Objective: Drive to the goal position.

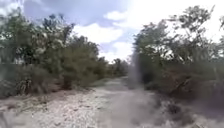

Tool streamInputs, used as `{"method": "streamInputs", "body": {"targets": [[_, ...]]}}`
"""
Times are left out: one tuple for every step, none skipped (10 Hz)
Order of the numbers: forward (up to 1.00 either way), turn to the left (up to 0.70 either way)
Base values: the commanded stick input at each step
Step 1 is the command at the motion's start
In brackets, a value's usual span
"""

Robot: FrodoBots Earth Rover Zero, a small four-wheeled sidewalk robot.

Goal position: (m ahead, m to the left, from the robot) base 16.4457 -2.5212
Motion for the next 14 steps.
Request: {"method": "streamInputs", "body": {"targets": [[0.69, 0.01], [0.69, 0.01], [0.69, 0.01], [0.69, 0.01], [0.69, 0.01], [0.69, 0.01], [0.69, 0.01], [0.69, 0.01], [0.69, 0.01], [0.69, 0.01], [0.69, 0.01], [0.69, 0.01], [0.69, 0.01], [0.69, 0.01]]}}
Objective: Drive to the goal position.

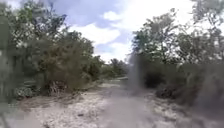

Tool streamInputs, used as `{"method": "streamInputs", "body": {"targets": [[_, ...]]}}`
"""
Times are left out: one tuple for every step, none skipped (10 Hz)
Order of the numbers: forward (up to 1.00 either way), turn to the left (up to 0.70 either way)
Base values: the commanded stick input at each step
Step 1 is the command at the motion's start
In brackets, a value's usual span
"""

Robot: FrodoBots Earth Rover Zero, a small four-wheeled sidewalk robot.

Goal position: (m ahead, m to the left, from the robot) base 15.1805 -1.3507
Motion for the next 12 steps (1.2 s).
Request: {"method": "streamInputs", "body": {"targets": [[0.69, 0.01], [0.69, 0.01], [0.69, 0.01], [0.69, 0.01], [0.69, 0.01], [0.69, 0.01], [0.69, 0.01], [0.69, 0.01], [0.69, 0.01], [0.69, 0.01], [0.69, 0.01], [0.69, 0.01]]}}
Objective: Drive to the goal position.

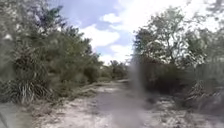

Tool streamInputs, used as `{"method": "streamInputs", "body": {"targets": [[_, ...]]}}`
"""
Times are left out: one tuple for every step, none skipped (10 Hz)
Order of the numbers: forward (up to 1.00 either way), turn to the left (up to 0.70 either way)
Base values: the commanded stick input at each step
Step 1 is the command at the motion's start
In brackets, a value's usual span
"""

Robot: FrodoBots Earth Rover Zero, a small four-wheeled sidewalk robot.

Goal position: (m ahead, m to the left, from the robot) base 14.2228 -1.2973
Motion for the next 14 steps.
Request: {"method": "streamInputs", "body": {"targets": [[0.69, 0.01], [0.69, 0.01], [0.69, 0.01], [0.69, 0.01], [0.69, -0.05], [0.69, -0.12], [0.69, -0.03], [0.69, 0.01], [0.69, 0.01], [0.69, 0.01], [0.69, 0.01], [0.69, 0.01], [0.69, 0.01], [0.69, 0.01]]}}
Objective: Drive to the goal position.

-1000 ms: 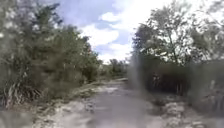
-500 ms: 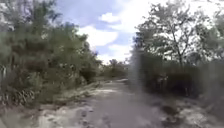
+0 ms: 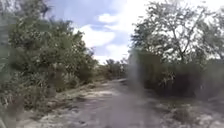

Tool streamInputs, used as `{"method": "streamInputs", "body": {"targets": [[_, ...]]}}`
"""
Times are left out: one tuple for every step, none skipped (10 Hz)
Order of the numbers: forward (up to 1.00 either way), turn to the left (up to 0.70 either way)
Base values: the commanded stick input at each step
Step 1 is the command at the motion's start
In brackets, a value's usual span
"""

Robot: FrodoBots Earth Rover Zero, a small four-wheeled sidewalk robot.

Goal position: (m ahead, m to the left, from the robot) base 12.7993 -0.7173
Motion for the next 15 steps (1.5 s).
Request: {"method": "streamInputs", "body": {"targets": [[0.69, 0.01], [0.69, 0.01], [0.69, 0.01], [0.69, 0.01], [0.69, 0.01], [0.69, 0.01], [0.69, 0.01], [0.69, 0.01], [0.69, 0.04], [0.69, 0.12], [0.69, 0.14], [0.69, 0.1], [0.69, 0.02], [0.69, 0.02], [0.69, 0.02]]}}
